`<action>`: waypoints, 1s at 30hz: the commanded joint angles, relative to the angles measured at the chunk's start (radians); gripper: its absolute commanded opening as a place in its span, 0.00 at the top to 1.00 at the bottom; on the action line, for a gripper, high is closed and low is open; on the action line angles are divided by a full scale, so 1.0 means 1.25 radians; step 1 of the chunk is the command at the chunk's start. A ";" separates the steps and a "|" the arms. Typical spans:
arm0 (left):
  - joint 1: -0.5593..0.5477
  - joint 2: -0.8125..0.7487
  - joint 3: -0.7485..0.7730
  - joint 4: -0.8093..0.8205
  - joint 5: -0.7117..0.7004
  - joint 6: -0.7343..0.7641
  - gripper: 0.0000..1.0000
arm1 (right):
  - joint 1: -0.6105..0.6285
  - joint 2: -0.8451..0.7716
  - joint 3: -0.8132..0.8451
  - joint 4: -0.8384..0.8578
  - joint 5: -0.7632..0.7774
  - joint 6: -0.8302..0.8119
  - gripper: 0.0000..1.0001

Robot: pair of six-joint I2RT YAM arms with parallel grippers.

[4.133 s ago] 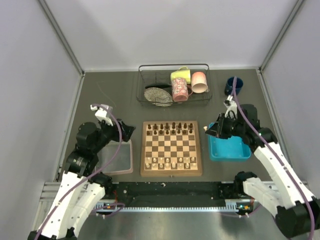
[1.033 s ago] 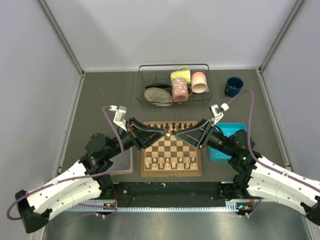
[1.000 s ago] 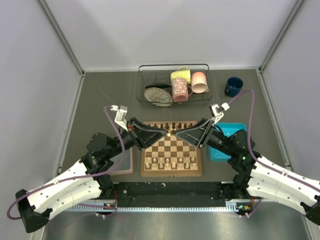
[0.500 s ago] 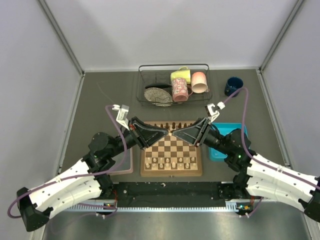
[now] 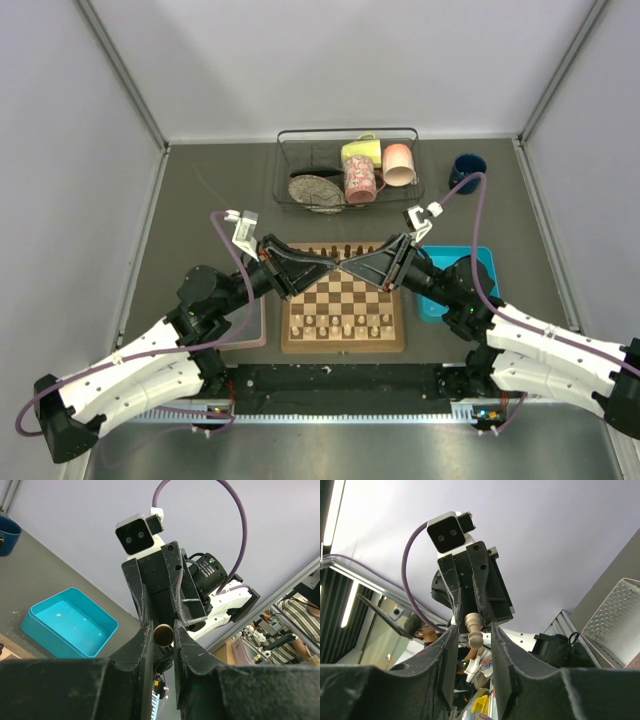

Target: Set up the chess pieces on the board

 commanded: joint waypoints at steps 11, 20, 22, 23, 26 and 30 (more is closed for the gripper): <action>-0.003 -0.017 -0.015 0.047 -0.009 -0.006 1.00 | 0.019 0.009 0.029 0.068 -0.014 0.011 0.79; -0.003 -0.021 -0.019 0.041 -0.017 0.000 1.00 | 0.018 0.022 0.031 0.074 -0.015 0.017 0.88; -0.003 -0.024 -0.020 0.036 -0.021 0.001 1.00 | 0.019 0.023 0.031 0.076 -0.016 0.018 0.92; -0.002 -0.026 -0.019 0.033 -0.021 0.002 1.00 | 0.020 0.023 0.032 0.077 -0.015 0.019 0.96; -0.003 -0.029 -0.020 0.029 -0.026 0.003 1.00 | 0.020 0.024 0.032 0.073 -0.015 0.022 1.00; -0.003 -0.029 -0.023 0.027 -0.027 0.005 1.00 | 0.019 0.023 0.034 0.073 -0.015 0.024 1.00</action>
